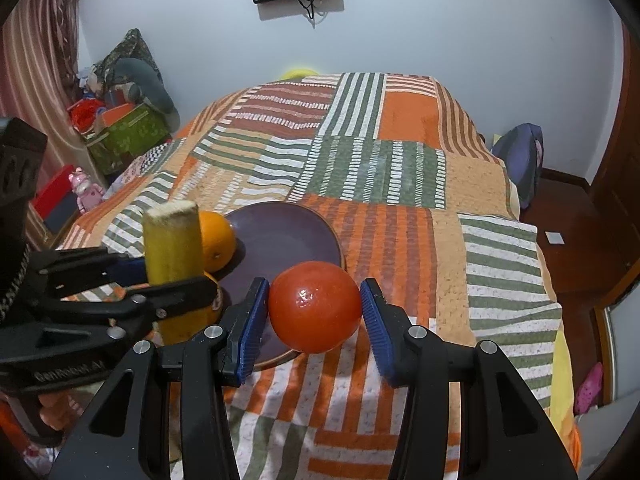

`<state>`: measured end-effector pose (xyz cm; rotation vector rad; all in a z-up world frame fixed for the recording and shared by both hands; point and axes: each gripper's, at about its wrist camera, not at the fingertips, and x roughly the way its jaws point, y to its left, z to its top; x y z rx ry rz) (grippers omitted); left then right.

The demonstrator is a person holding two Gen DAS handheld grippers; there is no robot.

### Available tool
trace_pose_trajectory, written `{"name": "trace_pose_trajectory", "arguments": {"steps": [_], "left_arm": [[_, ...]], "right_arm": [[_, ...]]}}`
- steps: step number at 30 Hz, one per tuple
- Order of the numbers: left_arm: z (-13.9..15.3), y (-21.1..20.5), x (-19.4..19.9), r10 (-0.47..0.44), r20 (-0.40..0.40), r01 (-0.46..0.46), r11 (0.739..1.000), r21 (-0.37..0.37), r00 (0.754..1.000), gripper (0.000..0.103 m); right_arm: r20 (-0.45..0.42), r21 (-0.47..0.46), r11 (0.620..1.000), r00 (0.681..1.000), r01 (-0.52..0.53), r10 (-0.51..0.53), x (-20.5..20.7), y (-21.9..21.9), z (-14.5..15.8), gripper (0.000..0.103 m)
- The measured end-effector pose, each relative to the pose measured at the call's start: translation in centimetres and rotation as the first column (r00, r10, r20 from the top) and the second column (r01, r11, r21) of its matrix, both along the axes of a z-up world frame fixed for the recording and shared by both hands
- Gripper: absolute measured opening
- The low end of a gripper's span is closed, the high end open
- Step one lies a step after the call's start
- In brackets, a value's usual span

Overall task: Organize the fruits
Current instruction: 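Lift the corn cob and tomato and carry both toward the purple plate, then lower corn cob and tomato onto the plate and open both grippers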

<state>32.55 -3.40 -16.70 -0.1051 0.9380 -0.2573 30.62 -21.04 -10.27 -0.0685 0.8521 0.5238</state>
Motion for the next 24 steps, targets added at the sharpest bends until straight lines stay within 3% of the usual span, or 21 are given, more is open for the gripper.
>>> {"name": "trace_pose_trajectory", "arguments": {"steps": [14, 19, 24], "left_arm": [[-3.0, 1.3, 4.4, 0.05, -0.094, -0.055, 0.997, -0.054, 0.994, 0.039], [-2.4, 1.3, 4.5, 0.074, -0.034, -0.074, 0.997, 0.008, 0.997, 0.04], [-1.3, 2.1, 4.0, 0.083, 0.0, -0.083, 0.996, 0.017, 0.997, 0.04]], "right_arm": [[-0.028, -0.008, 1.0, 1.0, -0.006, 0.005, 2.0, 0.8, -1.5, 0.044], [-0.04, -0.02, 1.0, 0.999, -0.005, 0.004, 2.4, 0.9, -1.9, 0.044], [-0.042, -0.028, 1.0, 0.999, -0.013, 0.012, 2.7, 1.5, -2.0, 0.044]]}}
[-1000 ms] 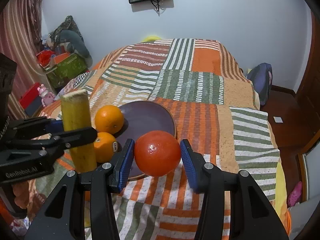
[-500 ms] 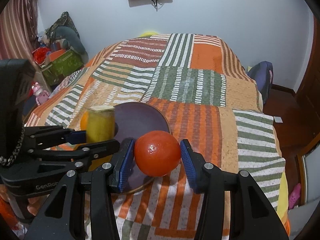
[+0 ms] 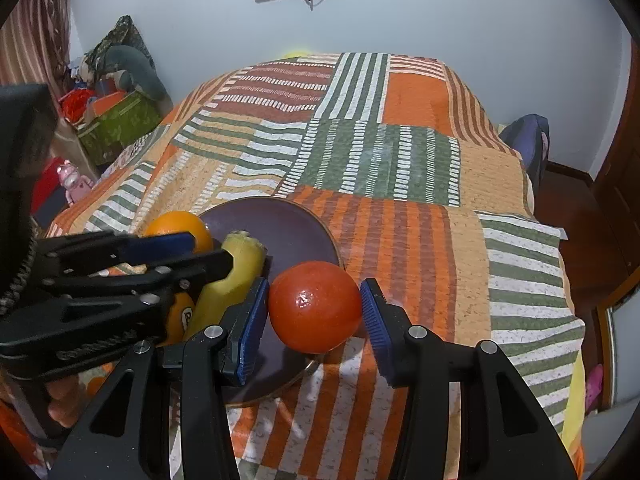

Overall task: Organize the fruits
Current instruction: 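Lower corn cob and tomato onto the plate and open both grippers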

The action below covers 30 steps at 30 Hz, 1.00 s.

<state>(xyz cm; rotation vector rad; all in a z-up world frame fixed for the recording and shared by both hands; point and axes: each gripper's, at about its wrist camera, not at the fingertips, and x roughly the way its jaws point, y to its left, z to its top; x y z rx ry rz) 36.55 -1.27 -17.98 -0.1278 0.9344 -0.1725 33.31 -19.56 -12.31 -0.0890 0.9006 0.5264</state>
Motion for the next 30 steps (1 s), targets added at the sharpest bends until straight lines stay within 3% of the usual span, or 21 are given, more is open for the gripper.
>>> {"name": "trace_pose_trajectory", "arguments": {"steps": [19, 21, 23, 24, 30], "left_arm": [[0.3, 4.6, -4.0, 0.029, 0.023, -0.031, 0.996, 0.087, 0.999, 0.041], [0.4, 4.5, -4.4, 0.028, 0.028, -0.031, 0.995, 0.093, 0.999, 0.044], [0.8, 4.5, -4.9, 0.029, 0.037, -0.033, 0.995, 0.093, 0.999, 0.049], [1.1, 4.4, -5.3, 0.031, 0.045, -0.035, 0.995, 0.093, 0.999, 0.051], [3.2, 3.9, -7.9, 0.014, 0.075, -0.021, 0.995, 0.1, 0.997, 0.052]], "right_arm": [[-0.033, -0.094, 0.995, 0.999, -0.042, 0.039, 0.4, 3.5, -2.4, 0.045], [-0.036, -0.098, 0.994, 0.999, -0.044, 0.041, 0.2, 3.5, -2.1, 0.048], [-0.016, -0.097, 0.995, 0.999, -0.034, 0.032, -0.2, 3.3, -1.4, 0.063], [-0.001, -0.097, 0.995, 1.0, -0.029, 0.029, -0.4, 3.2, -1.0, 0.066], [0.065, -0.096, 0.995, 0.998, -0.008, 0.014, -2.8, 1.7, 1.9, 0.068]]}}
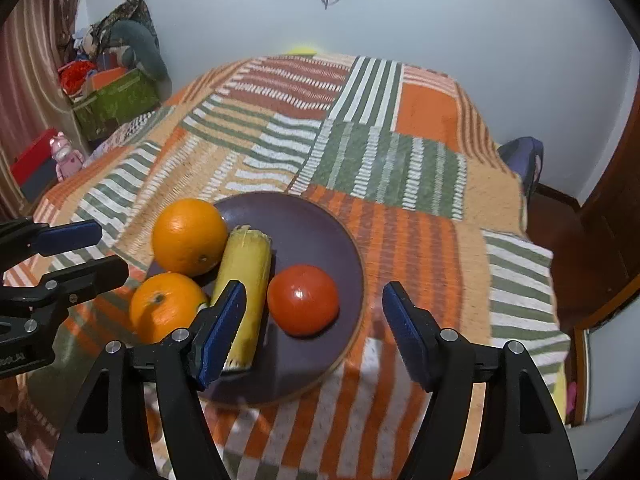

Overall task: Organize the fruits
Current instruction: 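Lower corn cob and tomato onto the plate and open both grippers, then grasp the yellow cylindrical fruit with the left gripper while the right gripper grasps another tomato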

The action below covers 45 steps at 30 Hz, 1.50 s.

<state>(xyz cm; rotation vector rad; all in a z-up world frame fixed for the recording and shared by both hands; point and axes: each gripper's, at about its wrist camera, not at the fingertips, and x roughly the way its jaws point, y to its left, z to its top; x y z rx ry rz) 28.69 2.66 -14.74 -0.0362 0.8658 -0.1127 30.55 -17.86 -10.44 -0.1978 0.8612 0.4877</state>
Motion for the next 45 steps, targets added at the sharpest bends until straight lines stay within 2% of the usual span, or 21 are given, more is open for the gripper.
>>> {"name": "trace_pose_trajectory", "arguments": {"steps": [3, 9, 19, 23, 32, 45], "left_arm": [[1.3, -0.3, -1.8, -0.006, 0.026, 0.006, 1.0, 0.005, 1.0, 0.06], [2.8, -1.2, -5.7, -0.029, 0.056, 0.028, 0.999, 0.026, 0.998, 0.064], [1.4, -2.3, -10.7, -0.049, -0.009, 0.049, 0.999, 0.015, 0.999, 0.064], [0.2, -3.0, -12.1, -0.062, -0.043, 0.063, 0.997, 0.033, 0.997, 0.064], [-3.4, -4.9, -13.7, -0.102, -0.132, 0.109, 0.993, 0.048, 0.986, 0.064], [-6.1, -6.2, -12.8, -0.122, -0.202, 0.137, 0.989, 0.062, 0.972, 0.064]], "right_arm": [[0.025, 0.014, 1.0, 1.0, 0.01, -0.01, -1.5, -1.2, 1.5, 0.068], [0.065, 0.055, 0.996, 0.995, 0.066, -0.07, -5.0, -4.6, 4.3, 0.069], [0.063, 0.044, 0.99, 0.988, 0.137, -0.139, -9.8, -8.7, 4.9, 0.069], [0.061, 0.017, 0.987, 0.985, 0.162, -0.163, -11.4, -10.0, 4.1, 0.069], [-0.013, -0.011, 0.974, 0.973, 0.228, -0.228, -13.8, -13.0, 0.9, 0.07], [-0.151, -0.05, 0.954, 0.942, 0.295, -0.299, -15.2, -16.0, -4.7, 0.07]]}}
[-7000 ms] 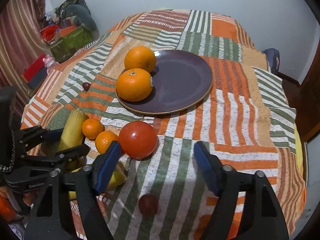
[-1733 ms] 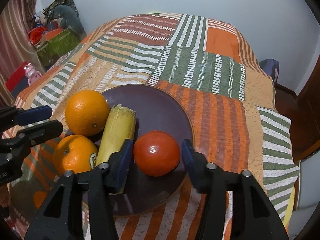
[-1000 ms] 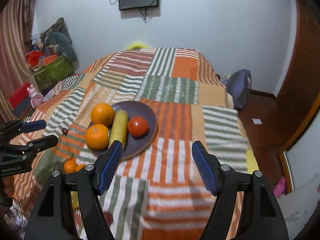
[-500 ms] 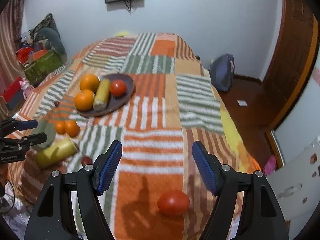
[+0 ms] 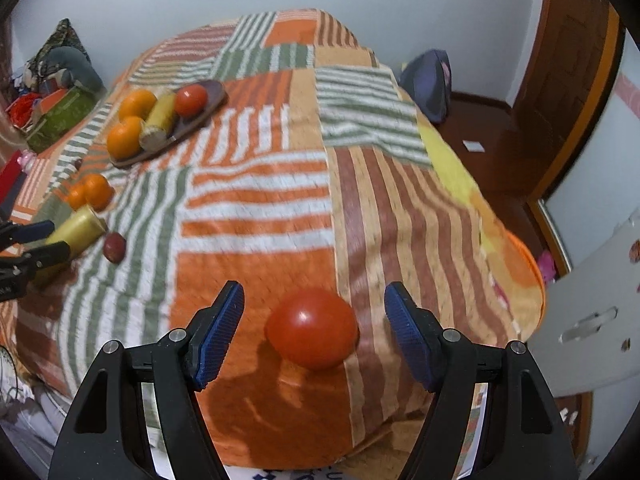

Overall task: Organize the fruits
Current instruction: 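Grasp the yellow cylindrical fruit with the left gripper while the right gripper grasps another tomato, then lift the yellow fruit and tomato and carry them toward the plate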

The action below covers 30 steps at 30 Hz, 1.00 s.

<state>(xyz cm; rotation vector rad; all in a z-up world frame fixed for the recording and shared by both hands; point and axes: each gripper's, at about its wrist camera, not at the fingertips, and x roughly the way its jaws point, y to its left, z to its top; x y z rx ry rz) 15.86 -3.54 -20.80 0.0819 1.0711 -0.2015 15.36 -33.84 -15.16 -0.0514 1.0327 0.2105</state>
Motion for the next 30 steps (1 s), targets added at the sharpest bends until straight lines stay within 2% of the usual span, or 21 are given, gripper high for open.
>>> {"name": "trace_pose_trajectory", "arguments": {"steps": [5, 8, 11, 12, 14, 16, 19, 24, 30], "left_arm": [[-0.9, -0.4, 0.7, -0.004, -0.012, 0.004, 1.0, 0.01, 1.0, 0.064], [-1.4, -0.1, 1.0, 0.007, -0.021, -0.008, 1.0, -0.018, 1.0, 0.064], [-1.5, 0.3, 1.1, 0.016, -0.024, -0.016, 0.999, -0.036, 1.0, 0.059], [-1.5, 0.3, 1.2, 0.014, -0.025, -0.015, 0.999, -0.042, 1.0, 0.057], [-1.5, 0.2, 1.2, 0.006, -0.027, -0.008, 0.999, -0.051, 1.0, 0.052], [-1.5, -0.1, 1.1, 0.0, -0.02, 0.0, 0.999, -0.037, 1.0, 0.051], [-1.4, -0.4, 0.8, -0.004, -0.009, 0.004, 1.0, -0.028, 1.0, 0.049], [-0.6, -0.2, 0.4, -0.026, -0.033, 0.023, 0.997, -0.079, 0.999, 0.039], [0.2, -0.2, -0.2, -0.048, -0.039, 0.044, 0.992, -0.115, 0.998, 0.038]], "right_arm": [[-0.032, -0.002, 1.0, 0.999, 0.001, -0.001, -0.4, -0.3, -1.1, 0.07], [-0.036, 0.007, 1.0, 0.999, 0.006, -0.006, -0.6, -0.5, -1.4, 0.07], [-0.052, 0.017, 1.0, 0.999, 0.007, -0.006, -0.5, -0.5, -2.0, 0.069], [-0.054, 0.019, 1.0, 0.999, 0.009, -0.008, -0.5, -0.5, -2.1, 0.068], [-0.063, 0.031, 1.0, 0.998, 0.004, -0.002, -0.4, -0.4, -2.3, 0.058], [-0.076, 0.054, 0.998, 0.997, -0.008, 0.012, -0.3, -0.4, -2.4, 0.051], [-0.07, 0.05, 0.999, 0.997, -0.007, 0.011, -0.3, -0.2, -2.4, 0.05], [-0.071, 0.061, 0.998, 0.997, -0.007, 0.011, 0.0, -0.3, -2.1, 0.05], [-0.026, 0.069, 0.998, 1.0, -0.012, 0.014, 0.4, 0.0, -0.6, 0.05]]}}
